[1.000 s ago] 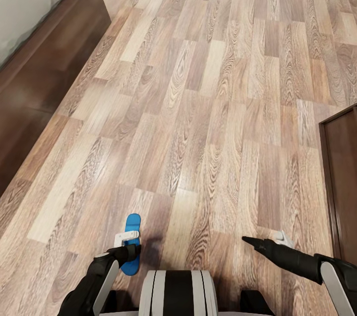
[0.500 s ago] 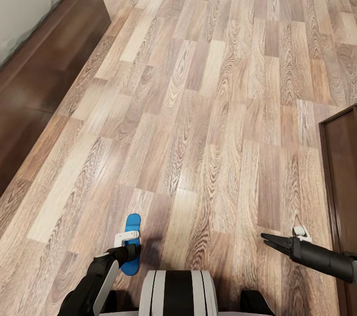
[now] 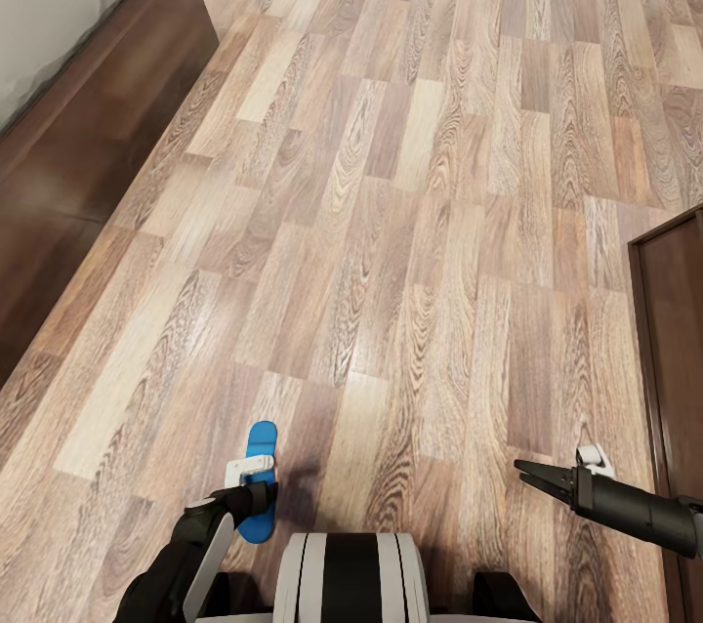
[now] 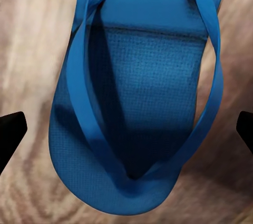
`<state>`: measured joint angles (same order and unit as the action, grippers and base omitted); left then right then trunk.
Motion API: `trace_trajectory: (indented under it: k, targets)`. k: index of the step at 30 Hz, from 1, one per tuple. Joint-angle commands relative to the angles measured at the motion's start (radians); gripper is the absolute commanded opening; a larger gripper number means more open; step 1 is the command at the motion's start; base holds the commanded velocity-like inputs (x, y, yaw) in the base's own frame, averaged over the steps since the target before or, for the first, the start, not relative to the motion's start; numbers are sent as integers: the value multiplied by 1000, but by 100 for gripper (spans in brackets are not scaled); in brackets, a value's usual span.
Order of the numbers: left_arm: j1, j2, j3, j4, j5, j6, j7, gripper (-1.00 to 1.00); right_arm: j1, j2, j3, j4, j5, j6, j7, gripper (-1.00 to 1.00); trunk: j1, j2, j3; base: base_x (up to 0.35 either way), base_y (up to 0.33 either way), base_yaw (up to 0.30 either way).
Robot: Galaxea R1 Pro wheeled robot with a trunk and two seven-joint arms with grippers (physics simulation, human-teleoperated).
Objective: In the bedroom, move the book from the bed onto either nightstand, and place the two sandals side by side next to the bed.
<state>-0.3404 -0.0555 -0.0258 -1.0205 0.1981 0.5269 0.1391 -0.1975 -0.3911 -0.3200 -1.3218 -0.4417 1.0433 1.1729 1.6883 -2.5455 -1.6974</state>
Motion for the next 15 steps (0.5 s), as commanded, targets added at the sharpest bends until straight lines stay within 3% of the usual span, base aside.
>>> trace_trajectory:
  k: [1, 2, 3, 15]
  targets:
    - [0, 0, -2, -1, 11, 4, 9, 100, 0, 0, -1, 0, 1, 4, 4, 100, 0, 0, -1, 0, 0, 0]
    - [0, 0, -2, -1, 11, 4, 9, 100, 0, 0, -1, 0, 1, 4, 4, 100, 0, 0, -1, 0, 0, 0]
    - [0, 0, -2, -1, 11, 4, 9, -100, 0, 0, -1, 0, 1, 4, 4, 100, 0, 0, -1, 0, 0, 0]
    - [0, 0, -2, -1, 11, 4, 11, -100, 0, 0, -1, 0, 1, 4, 4, 100, 0, 0, -1, 0, 0, 0]
